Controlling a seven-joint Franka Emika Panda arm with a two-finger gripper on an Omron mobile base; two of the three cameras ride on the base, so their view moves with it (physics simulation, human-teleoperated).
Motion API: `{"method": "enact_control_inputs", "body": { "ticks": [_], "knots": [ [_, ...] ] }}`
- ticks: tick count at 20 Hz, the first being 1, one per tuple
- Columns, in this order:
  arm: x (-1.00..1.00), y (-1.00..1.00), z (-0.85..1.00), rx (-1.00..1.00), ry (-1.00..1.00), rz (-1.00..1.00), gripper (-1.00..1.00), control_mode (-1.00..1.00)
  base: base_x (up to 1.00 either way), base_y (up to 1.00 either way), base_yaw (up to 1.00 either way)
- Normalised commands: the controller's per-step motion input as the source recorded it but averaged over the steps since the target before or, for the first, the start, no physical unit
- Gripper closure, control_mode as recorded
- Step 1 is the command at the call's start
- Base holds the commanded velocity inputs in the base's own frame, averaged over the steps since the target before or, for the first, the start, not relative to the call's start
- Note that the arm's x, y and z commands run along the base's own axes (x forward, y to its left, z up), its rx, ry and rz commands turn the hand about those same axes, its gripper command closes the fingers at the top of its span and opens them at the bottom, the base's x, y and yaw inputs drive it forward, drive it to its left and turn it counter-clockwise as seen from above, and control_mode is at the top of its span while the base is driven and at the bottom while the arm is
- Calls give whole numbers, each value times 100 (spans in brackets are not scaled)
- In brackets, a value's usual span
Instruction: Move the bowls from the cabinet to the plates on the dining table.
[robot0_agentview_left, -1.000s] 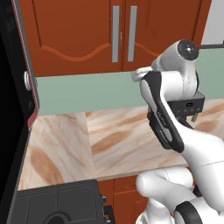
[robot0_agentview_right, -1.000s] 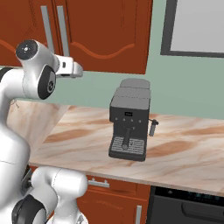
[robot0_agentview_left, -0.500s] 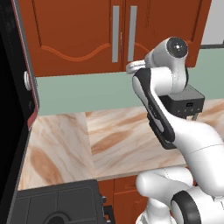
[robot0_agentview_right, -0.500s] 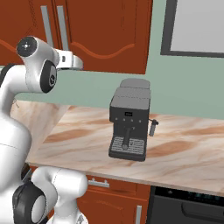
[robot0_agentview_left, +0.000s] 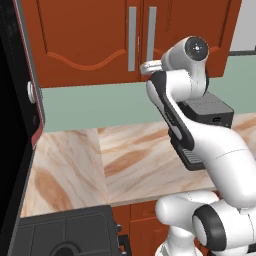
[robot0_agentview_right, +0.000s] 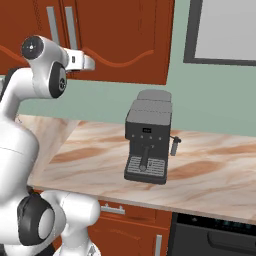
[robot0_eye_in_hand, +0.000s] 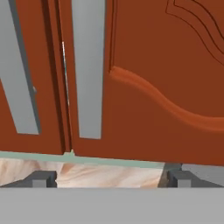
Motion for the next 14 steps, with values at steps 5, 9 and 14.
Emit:
{"method": "enact_control_inputs", "body": {
  "ticks": [5,9,14],
  "knots": [
    [28,12,16,5,-6,0,-100,-100,0,0,0],
    [29,12,16,5,-6,0,-100,-100,0,0,0],
    [24,9,12,2,-6,0,-100,-100,0,0,0]
  ]
}}
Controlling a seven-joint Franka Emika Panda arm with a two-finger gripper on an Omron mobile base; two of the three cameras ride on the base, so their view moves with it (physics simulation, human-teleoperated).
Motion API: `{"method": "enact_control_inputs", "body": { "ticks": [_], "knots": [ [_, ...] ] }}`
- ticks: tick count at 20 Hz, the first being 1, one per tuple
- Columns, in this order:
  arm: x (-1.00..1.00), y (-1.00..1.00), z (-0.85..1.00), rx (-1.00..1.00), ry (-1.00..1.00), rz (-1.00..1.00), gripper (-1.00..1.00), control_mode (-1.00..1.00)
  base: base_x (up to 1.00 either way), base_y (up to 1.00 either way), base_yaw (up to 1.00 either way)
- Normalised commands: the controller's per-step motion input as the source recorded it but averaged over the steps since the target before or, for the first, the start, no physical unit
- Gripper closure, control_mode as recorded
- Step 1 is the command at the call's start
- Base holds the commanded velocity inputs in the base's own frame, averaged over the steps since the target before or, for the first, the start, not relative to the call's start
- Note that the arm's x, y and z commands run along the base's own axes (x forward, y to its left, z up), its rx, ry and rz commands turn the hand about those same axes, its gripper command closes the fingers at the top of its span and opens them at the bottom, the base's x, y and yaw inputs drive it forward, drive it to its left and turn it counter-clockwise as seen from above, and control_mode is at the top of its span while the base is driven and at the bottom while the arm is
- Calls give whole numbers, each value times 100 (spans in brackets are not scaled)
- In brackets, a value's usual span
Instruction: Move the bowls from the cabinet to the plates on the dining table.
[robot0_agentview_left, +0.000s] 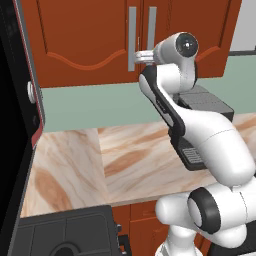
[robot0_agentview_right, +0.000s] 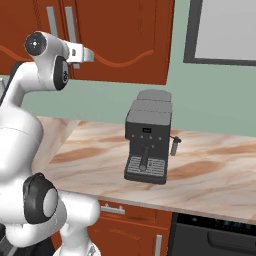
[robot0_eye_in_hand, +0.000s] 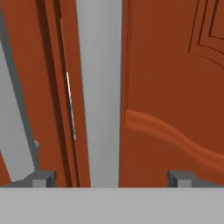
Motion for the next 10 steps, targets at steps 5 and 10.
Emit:
{"method": "enact_control_inputs", "body": {
  "ticks": [5,10],
  "knots": [
    [29,1,1,0,-4,0,-100,-100,0,0,0],
    [39,0,0,0,-3,0,-100,-100,0,0,0]
  ]
}}
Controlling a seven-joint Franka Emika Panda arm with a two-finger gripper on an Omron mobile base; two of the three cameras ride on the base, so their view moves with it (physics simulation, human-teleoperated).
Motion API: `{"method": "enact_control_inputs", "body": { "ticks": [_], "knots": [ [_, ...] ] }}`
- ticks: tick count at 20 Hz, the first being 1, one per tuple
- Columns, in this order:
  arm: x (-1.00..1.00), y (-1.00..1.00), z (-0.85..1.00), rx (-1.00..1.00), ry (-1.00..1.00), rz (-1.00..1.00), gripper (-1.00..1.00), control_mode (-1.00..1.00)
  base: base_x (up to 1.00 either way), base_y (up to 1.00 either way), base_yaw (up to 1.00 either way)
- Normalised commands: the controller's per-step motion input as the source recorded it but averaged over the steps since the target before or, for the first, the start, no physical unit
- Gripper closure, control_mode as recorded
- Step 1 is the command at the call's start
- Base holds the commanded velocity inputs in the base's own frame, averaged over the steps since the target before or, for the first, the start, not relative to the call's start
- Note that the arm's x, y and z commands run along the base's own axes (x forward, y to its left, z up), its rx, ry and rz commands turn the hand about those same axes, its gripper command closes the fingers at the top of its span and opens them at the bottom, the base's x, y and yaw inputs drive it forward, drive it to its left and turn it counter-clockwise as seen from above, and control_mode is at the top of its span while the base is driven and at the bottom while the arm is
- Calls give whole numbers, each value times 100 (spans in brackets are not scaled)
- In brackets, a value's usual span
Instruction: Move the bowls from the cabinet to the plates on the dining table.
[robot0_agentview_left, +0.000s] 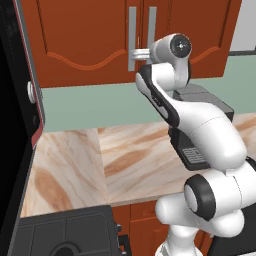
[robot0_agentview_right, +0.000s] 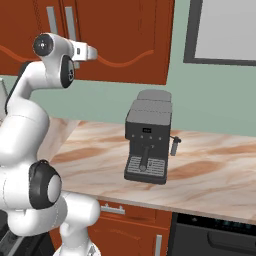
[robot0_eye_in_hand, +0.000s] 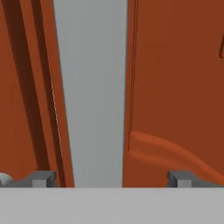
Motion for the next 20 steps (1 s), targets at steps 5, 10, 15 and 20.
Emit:
{"method": "enact_control_inputs", "body": {
  "ticks": [5,10,15,20],
  "knots": [
    [42,0,0,0,-2,0,-100,-100,0,0,0],
    [40,0,0,0,-2,0,-100,-100,0,0,0],
    [36,0,0,0,-1,0,100,-100,0,0,0],
    [-15,0,9,0,-8,0,100,-100,0,0,0]
  ]
}}
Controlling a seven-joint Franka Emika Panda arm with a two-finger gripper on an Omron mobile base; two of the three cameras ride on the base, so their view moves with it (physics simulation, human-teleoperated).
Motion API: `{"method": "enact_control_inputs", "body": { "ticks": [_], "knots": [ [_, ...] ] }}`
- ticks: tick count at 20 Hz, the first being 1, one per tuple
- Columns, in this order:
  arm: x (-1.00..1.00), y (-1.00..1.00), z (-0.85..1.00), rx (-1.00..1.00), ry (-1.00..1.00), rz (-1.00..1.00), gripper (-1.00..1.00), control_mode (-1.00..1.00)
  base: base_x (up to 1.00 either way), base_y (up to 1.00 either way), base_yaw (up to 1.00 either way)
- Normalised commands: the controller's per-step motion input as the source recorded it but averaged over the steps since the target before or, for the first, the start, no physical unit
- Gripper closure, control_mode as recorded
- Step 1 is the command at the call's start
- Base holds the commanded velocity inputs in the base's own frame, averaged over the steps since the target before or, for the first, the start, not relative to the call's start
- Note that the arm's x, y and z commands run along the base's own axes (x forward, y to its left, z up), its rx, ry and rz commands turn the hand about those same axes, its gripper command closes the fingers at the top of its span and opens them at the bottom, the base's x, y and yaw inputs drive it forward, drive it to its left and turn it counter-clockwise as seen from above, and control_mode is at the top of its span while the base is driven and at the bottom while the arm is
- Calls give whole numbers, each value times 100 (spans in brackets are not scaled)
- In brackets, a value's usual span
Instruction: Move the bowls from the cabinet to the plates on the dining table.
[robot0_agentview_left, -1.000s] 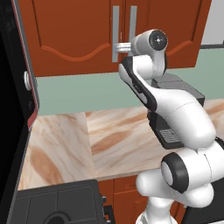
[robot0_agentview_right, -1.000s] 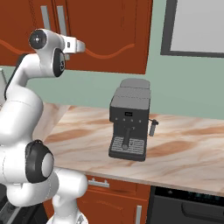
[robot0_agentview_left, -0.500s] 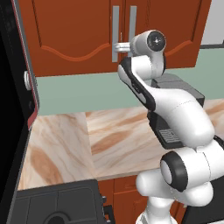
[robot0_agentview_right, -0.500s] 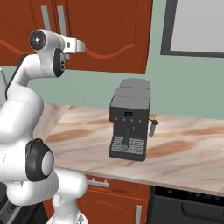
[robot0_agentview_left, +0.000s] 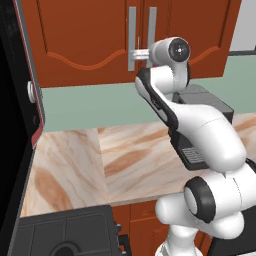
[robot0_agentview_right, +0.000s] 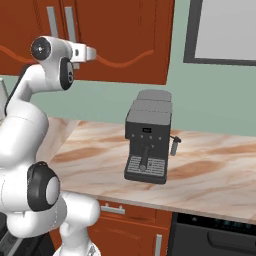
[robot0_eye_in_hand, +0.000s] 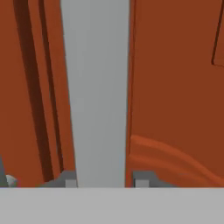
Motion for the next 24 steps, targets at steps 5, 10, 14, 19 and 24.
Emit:
{"method": "enact_control_inputs", "body": {
  "ticks": [5,10,14,19,24],
  "knots": [
    [-66,0,25,0,-16,1,100,-100,0,0,0],
    [-87,0,22,0,-19,6,100,-100,0,0,0],
    [-100,0,30,0,-21,9,100,-100,0,0,0],
    [-100,-3,29,0,-19,11,100,-100,0,0,0],
    [-100,-3,35,0,-20,12,-100,-100,0,0,0]
  ]
}}
